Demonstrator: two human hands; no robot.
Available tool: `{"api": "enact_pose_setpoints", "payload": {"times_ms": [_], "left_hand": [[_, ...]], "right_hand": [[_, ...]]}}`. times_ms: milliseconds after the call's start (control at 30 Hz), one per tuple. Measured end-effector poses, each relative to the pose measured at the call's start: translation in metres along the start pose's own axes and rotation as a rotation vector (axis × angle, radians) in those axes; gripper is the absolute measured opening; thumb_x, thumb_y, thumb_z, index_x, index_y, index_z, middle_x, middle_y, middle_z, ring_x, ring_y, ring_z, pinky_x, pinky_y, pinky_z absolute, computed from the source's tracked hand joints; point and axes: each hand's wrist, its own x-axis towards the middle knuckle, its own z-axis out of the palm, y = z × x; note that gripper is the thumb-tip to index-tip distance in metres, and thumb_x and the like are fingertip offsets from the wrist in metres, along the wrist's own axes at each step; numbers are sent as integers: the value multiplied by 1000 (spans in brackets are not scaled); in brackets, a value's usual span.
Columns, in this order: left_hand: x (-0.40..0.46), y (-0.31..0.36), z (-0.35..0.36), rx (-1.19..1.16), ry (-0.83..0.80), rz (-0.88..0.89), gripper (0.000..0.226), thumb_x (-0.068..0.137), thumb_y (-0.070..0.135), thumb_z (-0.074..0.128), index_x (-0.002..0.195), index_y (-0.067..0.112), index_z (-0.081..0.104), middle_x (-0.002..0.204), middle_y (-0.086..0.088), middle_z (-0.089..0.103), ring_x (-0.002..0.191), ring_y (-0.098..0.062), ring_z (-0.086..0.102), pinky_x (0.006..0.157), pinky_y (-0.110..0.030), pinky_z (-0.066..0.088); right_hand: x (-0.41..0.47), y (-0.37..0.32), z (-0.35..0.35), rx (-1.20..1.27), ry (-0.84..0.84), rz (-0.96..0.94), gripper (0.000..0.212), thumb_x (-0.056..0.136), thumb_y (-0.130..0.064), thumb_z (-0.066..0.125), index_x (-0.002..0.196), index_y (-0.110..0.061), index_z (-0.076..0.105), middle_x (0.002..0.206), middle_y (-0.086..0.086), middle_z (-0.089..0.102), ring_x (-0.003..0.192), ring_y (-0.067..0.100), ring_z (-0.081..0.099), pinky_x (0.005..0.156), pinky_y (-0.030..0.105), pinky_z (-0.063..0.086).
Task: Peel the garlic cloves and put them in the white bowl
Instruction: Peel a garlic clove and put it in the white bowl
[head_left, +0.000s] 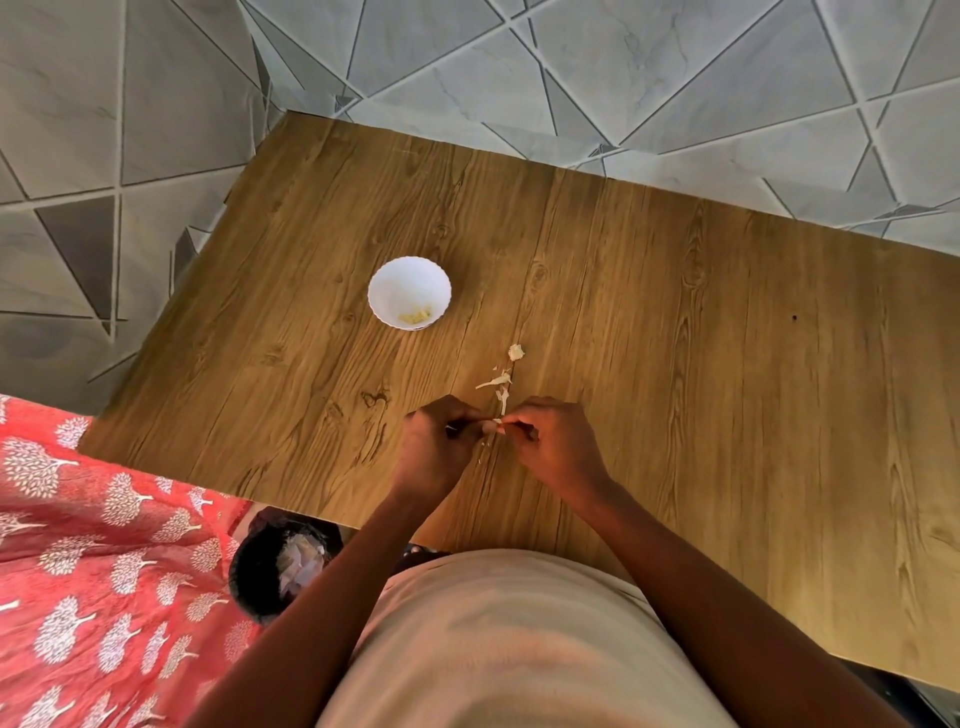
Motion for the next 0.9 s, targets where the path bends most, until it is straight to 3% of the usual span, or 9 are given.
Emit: {"api": "enact_pose_setpoints", "payload": {"times_ms": [200,333,467,600,667,767,900], "left_hand": [[4,3,2,14,-1,-43,15,88,2,73,83,16,75,75,13,70,72,-1,67,64,-8,44],[5,11,7,-20,15,-197,23,89,-5,62,79,10,76,68,7,69,64,3,61,57,-6,40],[8,18,9,-123,32,-376,24,90,0,63,75,12,77,64,6,69,54,3,58,51,-9,40],[14,21,11,-333,21,-658,24,88,2,60,66,3,69,61,-8,64,55,-17,54,57,-28,41],[18,22,10,-487,-34,-838,21,86,-4,56,67,2,64,59,-13,57,50,-19,48,49,-26,35],[26,18,7,-696,-161,-1057,21,85,-8,47,73,2,60,61,-12,55,43,-13,44,38,-18,29],[30,18,7,-822,-207,-1022,19,90,-8,53,74,0,62,64,-13,57,44,-11,47,35,-18,32]], "right_hand": [[1,-1,2,-48,-5,-55,6,86,-16,76,90,-15,78,82,-3,72,77,14,64,61,38,55],[2,-2,6,-101,-23,-89,1,79,-13,72,80,-13,72,79,-1,66,77,19,61,57,40,53],[3,-7,2,-184,19,-150,11,74,-8,77,76,-14,68,78,-2,64,76,20,59,53,36,51],[1,-10,-1,-337,49,-308,4,75,-10,70,79,-13,70,81,-2,65,79,21,59,52,30,48],[1,-9,-2,-390,81,-384,16,80,-15,56,80,-11,71,83,0,66,81,22,60,56,30,48],[1,-11,-2,-428,132,-430,21,79,-15,50,77,-11,71,81,0,66,80,22,59,58,31,46],[2,-7,2,-336,129,-300,17,81,-13,53,79,-12,71,85,-1,67,81,19,58,59,26,43]]}}
